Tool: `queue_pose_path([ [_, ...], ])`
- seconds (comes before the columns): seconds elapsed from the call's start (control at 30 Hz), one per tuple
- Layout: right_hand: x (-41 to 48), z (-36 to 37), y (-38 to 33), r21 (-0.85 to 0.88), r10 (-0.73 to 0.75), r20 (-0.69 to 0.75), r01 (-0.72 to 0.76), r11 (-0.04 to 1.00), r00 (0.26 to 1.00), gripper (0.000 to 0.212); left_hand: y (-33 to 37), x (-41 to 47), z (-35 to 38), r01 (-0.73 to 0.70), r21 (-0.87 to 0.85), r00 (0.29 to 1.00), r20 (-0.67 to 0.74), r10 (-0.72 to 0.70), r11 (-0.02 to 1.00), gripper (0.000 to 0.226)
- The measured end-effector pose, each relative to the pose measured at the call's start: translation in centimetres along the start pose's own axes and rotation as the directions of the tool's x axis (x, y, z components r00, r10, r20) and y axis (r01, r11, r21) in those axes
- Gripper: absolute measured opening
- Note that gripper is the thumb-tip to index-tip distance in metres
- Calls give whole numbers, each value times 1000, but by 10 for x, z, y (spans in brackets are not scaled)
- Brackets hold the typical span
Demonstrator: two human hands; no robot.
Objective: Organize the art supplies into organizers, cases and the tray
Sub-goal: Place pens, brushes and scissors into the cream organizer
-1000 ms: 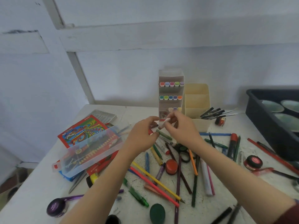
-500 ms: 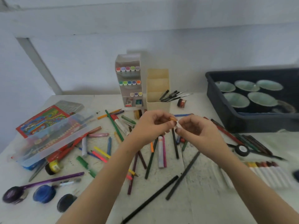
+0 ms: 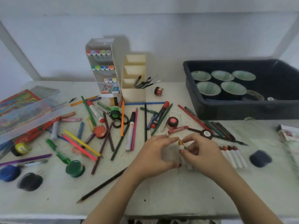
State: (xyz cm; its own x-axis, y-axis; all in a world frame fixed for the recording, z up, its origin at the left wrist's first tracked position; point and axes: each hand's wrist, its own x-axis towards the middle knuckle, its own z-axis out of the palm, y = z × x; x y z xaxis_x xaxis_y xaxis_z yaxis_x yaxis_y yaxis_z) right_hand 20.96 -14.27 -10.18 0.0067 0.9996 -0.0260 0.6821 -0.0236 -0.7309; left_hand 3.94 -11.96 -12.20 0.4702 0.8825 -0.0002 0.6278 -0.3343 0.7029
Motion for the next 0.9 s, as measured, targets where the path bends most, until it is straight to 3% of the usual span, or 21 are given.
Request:
queue_pose_path([
  [0.13,-6,2,1,-57,-42,-20,41,998,999,10,4,-9,14,32,-78,999,-9,-33,996,94],
  [0.23,-11,4,3,-71,-56,-39,53,996,998,11,8,-14,16,40,-89,999,-33,-43,995,88],
  [0.37,-14,2,3,-61,-110,-34,108,992,993,33,10,-17,18,53,-88,997,-50,-57,995,82],
  [0.53,-8,1,11,-149,-138,8,138,979,990,21,8,-15,18,46,-21,997,-59,-47,999,72],
  [0.67,-6,-2,14,-157,-146,74,156,975,987,31,8,-15,18,46,8,998,-50,-45,999,71],
  [0.9,-5,-3,17,-168,-154,149,179,969,977,28,8,-14,18,58,25,997,-47,-57,998,71],
])
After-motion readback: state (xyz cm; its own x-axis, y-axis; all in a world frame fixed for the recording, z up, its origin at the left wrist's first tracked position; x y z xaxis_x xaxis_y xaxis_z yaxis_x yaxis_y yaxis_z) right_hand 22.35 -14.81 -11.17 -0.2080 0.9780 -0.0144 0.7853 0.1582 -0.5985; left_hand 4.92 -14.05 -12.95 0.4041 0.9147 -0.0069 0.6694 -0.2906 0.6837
